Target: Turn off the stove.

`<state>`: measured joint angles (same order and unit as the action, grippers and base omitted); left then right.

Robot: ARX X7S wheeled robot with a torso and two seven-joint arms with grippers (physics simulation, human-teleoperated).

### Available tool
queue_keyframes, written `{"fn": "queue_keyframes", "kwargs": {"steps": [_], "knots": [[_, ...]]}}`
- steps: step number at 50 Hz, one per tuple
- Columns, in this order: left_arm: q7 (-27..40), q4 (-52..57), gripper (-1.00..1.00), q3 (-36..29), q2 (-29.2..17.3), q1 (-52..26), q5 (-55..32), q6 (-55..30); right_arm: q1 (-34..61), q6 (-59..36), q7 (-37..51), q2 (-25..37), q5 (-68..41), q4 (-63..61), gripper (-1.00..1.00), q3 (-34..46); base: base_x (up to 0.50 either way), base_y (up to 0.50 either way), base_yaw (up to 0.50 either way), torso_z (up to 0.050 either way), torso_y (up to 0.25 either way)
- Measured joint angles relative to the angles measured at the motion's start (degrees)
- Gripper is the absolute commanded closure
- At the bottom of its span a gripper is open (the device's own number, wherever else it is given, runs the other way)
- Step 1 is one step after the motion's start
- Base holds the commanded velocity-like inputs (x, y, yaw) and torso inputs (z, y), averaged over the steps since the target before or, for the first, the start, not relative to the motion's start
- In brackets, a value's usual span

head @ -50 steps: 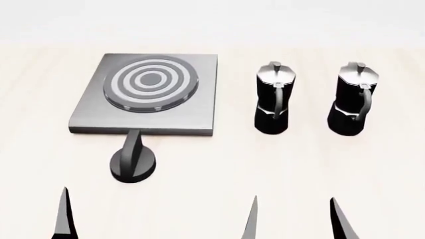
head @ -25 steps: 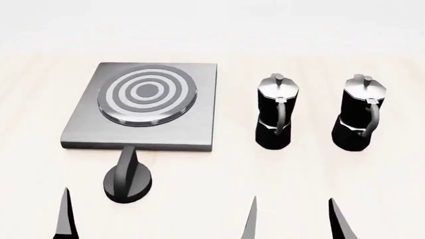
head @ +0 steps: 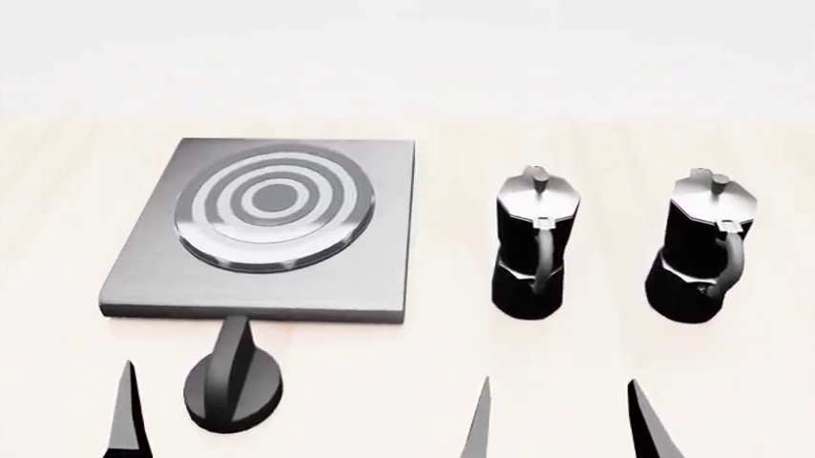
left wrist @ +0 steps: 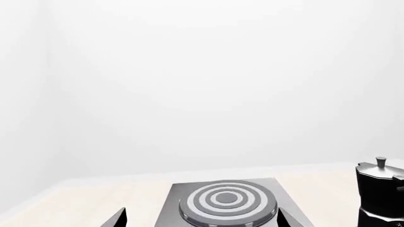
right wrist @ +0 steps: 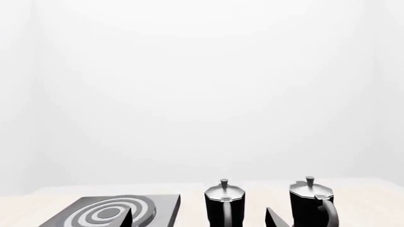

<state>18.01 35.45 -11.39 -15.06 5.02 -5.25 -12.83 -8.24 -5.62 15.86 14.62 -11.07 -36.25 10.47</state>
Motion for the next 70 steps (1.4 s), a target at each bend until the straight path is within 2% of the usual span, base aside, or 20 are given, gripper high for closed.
{"fn": "queue_keyframes", "kwargs": {"steps": [46, 59, 70], "knots": [[2.0, -0.2, -1.0, -1.5, -1.8, -0.2, -1.0, 0.4, 0.3, 0.7, 1.8, 1.7, -0.8, 0.5, -1.0, 1.1, 0.15, 0.0, 0.0, 0.0, 0.0], [2.5, -0.4, -1.0, -1.9, -2.2, -0.4, -1.1, 0.3, 0.3, 0.8, 2.3, 2.1, -0.4, 0.8, -1.0, 2.0, 0.01, 0.0, 0.0, 0.0, 0.0], [2.9, -0.6, -1.0, -2.3, -2.5, -0.5, -1.1, 0.2, 0.4, 0.9, 2.8, 2.5, -0.4, 0.9, -1.0, 2.6, 0.0, 0.0, 0.0, 0.0, -0.2]]}}
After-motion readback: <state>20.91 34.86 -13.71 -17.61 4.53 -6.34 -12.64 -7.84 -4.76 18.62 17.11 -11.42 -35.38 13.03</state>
